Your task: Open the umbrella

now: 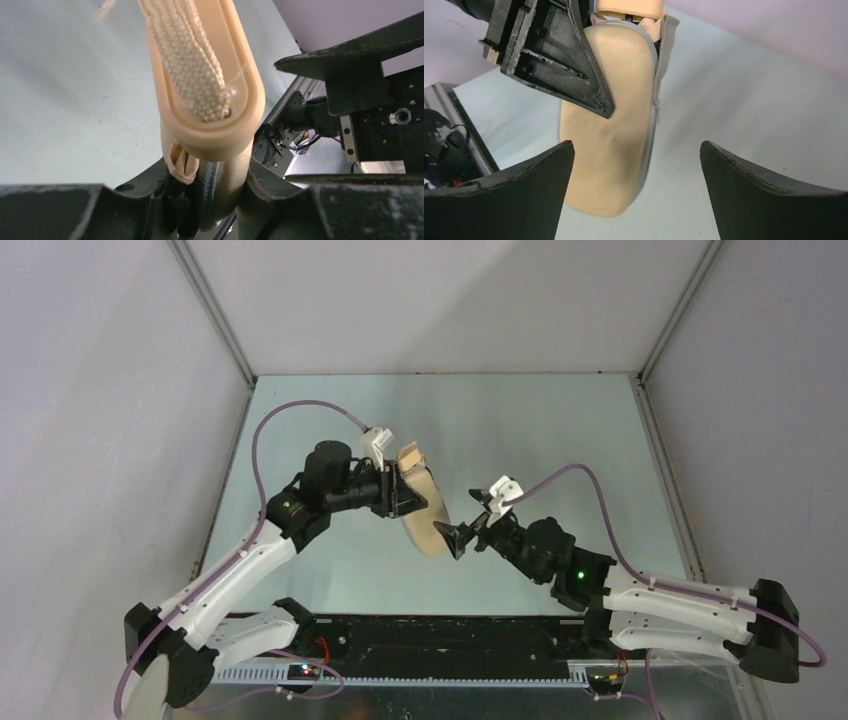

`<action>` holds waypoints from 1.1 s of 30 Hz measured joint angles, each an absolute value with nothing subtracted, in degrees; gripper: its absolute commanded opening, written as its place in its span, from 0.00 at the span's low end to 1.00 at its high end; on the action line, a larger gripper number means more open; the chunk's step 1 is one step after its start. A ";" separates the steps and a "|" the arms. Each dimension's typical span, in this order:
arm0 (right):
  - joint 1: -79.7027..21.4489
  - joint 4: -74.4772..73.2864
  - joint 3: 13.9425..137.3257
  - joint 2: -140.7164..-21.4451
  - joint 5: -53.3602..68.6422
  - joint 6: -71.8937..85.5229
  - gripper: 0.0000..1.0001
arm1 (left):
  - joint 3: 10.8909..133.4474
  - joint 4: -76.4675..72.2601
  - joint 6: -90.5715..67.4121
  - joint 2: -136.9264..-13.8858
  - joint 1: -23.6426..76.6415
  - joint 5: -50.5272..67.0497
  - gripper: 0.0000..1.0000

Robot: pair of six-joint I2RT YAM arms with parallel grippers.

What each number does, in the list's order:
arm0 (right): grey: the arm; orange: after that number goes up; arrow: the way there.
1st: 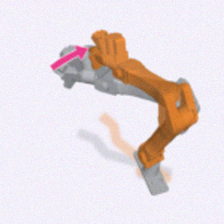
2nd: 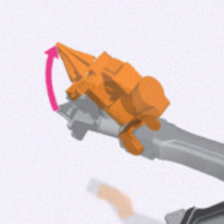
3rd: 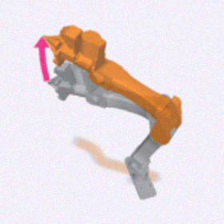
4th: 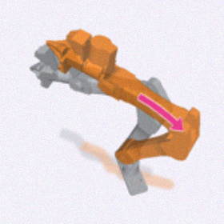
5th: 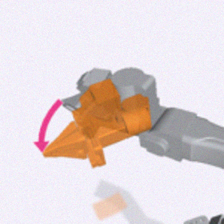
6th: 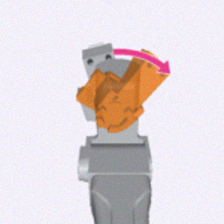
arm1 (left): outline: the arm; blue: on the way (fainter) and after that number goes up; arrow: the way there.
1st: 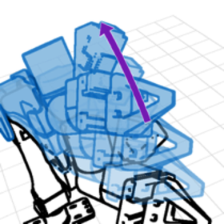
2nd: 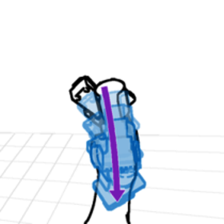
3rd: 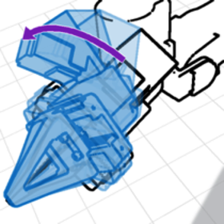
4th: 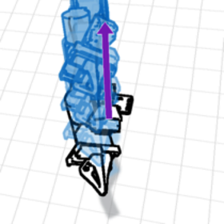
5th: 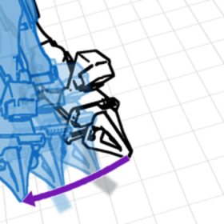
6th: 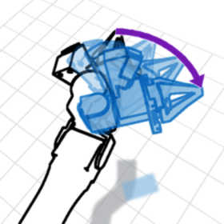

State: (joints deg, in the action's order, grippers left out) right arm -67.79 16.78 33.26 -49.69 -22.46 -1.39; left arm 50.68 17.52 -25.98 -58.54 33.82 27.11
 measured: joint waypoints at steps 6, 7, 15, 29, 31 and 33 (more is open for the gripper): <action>-67.48 17.76 38.87 -60.29 -21.45 4.51 0.99 | 48.42 14.28 -28.47 -57.60 33.17 27.18 0.00; -67.51 17.74 39.77 -61.93 -21.52 5.15 0.99 | 48.31 14.13 -28.60 -57.54 33.12 27.22 0.00; -68.53 17.37 43.33 -68.47 -23.42 6.87 1.00 | 47.55 12.97 -29.15 -56.53 32.45 27.29 0.00; -69.93 17.37 46.68 -75.50 -26.63 5.76 0.99 | 46.13 13.08 -29.58 -55.05 31.24 27.14 0.00; -70.06 17.21 47.20 -77.08 -27.92 5.54 0.99 | 46.13 12.75 -29.61 -55.02 31.24 27.18 0.00; -70.11 17.06 47.48 -78.37 -28.97 5.50 0.99 | 46.13 12.45 -29.67 -54.96 31.24 27.20 0.00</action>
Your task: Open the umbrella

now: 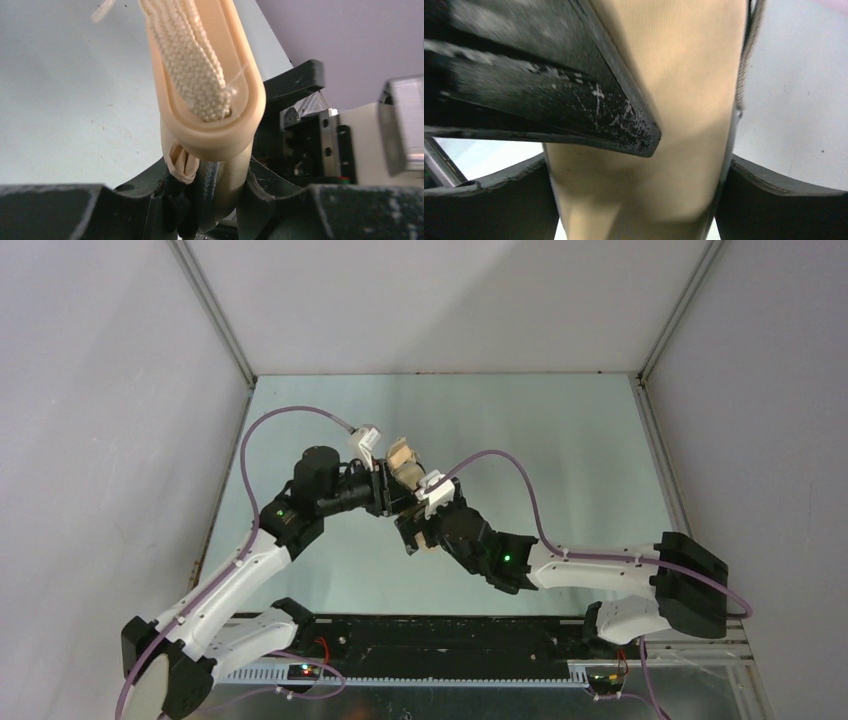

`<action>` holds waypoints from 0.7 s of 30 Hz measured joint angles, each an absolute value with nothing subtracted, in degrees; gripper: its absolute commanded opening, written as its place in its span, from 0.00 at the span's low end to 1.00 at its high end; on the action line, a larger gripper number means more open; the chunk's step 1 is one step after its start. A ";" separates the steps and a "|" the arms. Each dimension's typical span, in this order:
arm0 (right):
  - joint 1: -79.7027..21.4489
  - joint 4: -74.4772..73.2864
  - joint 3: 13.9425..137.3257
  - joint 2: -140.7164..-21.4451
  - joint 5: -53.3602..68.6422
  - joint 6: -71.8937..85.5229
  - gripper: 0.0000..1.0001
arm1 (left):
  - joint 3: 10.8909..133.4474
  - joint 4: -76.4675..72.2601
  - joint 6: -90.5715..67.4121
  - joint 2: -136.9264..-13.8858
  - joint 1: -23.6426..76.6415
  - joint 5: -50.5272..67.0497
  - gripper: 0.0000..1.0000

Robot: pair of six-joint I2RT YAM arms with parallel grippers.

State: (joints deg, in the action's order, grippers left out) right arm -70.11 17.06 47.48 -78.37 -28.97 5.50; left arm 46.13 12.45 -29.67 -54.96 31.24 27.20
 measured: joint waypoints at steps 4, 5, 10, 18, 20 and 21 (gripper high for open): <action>-70.17 17.02 47.51 -80.25 -30.63 5.48 0.99 | 46.13 11.51 -30.02 -54.37 31.20 27.44 0.00; -70.17 16.99 47.51 -80.60 -31.03 5.48 0.99 | 46.13 11.29 -30.00 -54.22 31.20 27.53 0.00; -70.17 17.02 47.55 -80.99 -31.66 5.39 0.80 | 46.13 11.11 -30.00 -54.11 30.98 27.53 0.00; -70.17 16.78 47.57 -80.99 -31.53 4.84 0.37 | 46.13 11.03 -29.91 -54.11 30.98 27.59 0.01; -70.17 16.62 47.59 -80.99 -31.42 5.04 0.27 | 46.13 11.09 -29.89 -54.11 30.98 27.57 0.06; -70.17 16.58 47.62 -80.99 -31.38 5.15 0.21 | 46.13 11.22 -29.89 -54.11 30.98 27.55 0.14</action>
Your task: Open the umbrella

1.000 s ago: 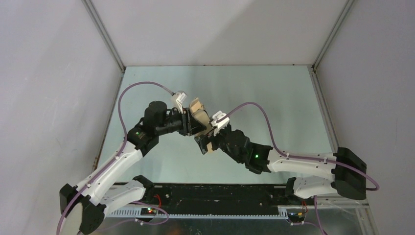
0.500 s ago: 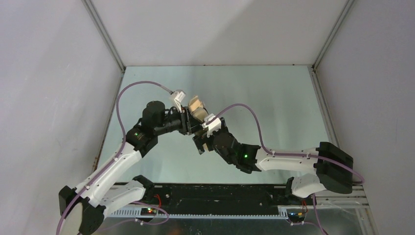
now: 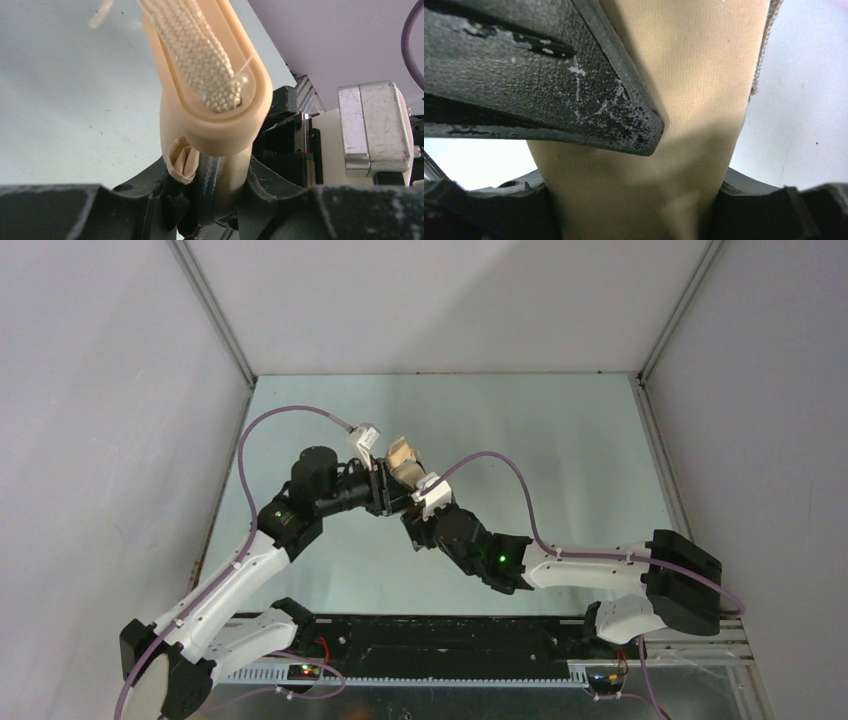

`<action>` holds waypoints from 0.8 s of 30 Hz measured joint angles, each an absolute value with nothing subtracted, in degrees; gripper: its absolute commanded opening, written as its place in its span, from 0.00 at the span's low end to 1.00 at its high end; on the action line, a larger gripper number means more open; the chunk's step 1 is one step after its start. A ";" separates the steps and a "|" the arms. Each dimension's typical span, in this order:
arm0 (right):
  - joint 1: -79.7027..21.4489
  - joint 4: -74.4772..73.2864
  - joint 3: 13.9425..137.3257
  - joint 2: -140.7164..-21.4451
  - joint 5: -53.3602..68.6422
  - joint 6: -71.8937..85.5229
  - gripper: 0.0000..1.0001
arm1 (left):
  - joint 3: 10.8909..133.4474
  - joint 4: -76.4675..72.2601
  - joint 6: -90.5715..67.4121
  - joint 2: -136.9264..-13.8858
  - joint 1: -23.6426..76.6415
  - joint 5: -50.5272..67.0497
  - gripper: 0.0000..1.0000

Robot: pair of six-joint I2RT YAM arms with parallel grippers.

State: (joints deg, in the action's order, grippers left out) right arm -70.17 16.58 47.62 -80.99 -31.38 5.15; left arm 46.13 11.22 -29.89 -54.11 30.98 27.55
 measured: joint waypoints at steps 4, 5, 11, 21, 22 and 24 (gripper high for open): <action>-70.17 15.99 47.62 -80.79 -31.14 5.69 0.04 | 46.13 11.62 -29.74 -54.08 31.00 27.44 0.60; -70.17 15.73 47.62 -80.66 -31.00 5.82 0.01 | 46.13 11.68 -29.54 -54.02 31.00 27.38 0.77; -68.64 10.41 47.53 -79.24 -30.70 7.86 0.00 | 46.19 11.64 -27.73 -50.48 30.87 27.09 1.00; -58.26 -1.58 42.52 -69.52 -29.39 15.20 0.00 | 47.42 17.82 -20.84 -41.50 30.87 16.53 1.00; -56.27 -3.22 42.35 -68.97 -28.80 16.03 0.00 | 47.57 18.46 -20.23 -40.86 30.87 15.05 1.00; -51.81 -6.68 42.15 -68.34 -27.35 17.47 0.00 | 47.99 19.90 -18.81 -39.31 30.87 12.23 1.00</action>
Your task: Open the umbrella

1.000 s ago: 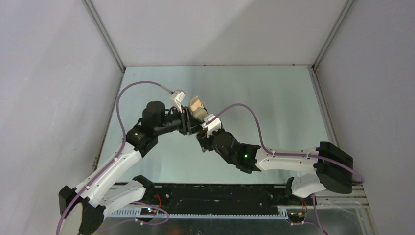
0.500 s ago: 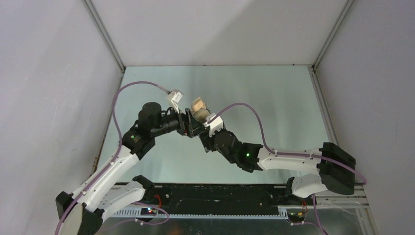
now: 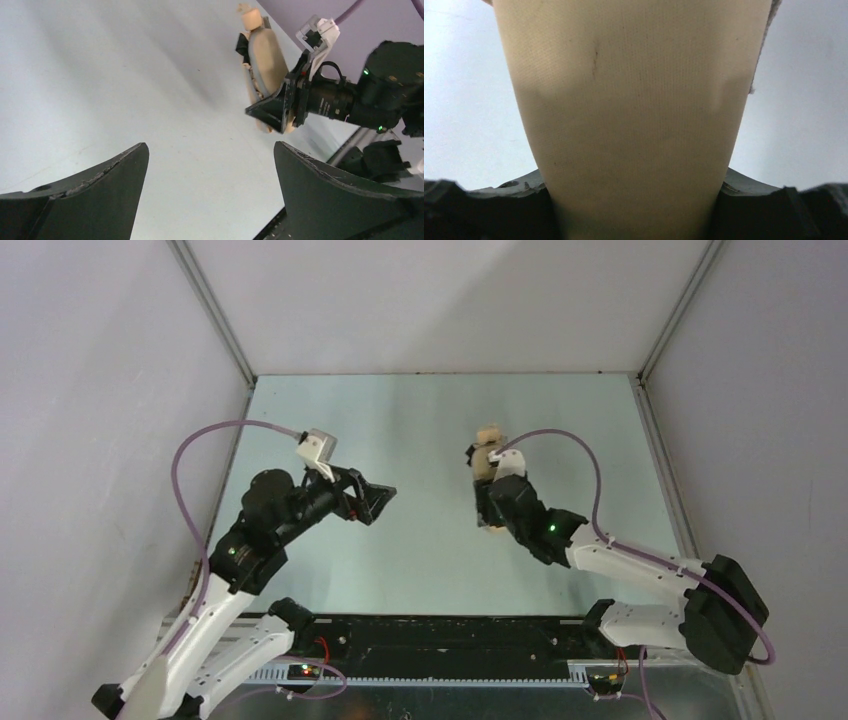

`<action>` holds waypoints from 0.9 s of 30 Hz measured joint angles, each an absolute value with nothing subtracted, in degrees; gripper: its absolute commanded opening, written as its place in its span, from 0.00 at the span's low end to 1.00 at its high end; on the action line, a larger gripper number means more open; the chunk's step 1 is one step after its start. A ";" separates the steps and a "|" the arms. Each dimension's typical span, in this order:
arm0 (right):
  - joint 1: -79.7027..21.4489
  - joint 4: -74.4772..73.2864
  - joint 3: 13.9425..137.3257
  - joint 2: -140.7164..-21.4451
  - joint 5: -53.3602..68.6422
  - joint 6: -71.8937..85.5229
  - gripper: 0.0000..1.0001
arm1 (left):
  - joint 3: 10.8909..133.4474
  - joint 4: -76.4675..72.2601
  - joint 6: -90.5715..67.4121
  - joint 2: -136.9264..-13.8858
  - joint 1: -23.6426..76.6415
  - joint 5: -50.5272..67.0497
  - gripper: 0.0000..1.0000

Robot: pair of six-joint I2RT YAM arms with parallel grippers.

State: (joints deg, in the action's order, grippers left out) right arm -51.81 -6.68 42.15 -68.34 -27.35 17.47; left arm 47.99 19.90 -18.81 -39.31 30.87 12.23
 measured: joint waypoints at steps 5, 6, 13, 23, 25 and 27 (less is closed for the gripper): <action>-36.51 -17.10 41.91 -68.77 -20.84 19.79 0.00 | 48.45 22.17 -15.44 -35.51 30.87 5.91 1.00; -36.32 -17.30 41.91 -68.79 -20.71 19.81 0.00 | 48.45 22.20 -15.44 -35.51 30.87 5.87 1.00; -29.08 -19.88 42.09 -78.52 -14.57 19.88 0.11 | 48.45 23.40 -14.94 -36.03 30.87 5.67 1.00; -28.86 -20.62 48.42 -89.32 -12.78 19.22 0.56 | 48.45 23.44 -14.94 -36.38 30.87 5.72 1.00; -28.86 -20.47 49.41 -90.15 -13.02 18.85 0.72 | 48.45 23.46 -14.94 -36.38 30.87 5.72 1.00; -28.97 -20.27 49.76 -90.67 -13.21 18.50 0.84 | 48.45 23.44 -14.94 -36.38 30.87 5.72 1.00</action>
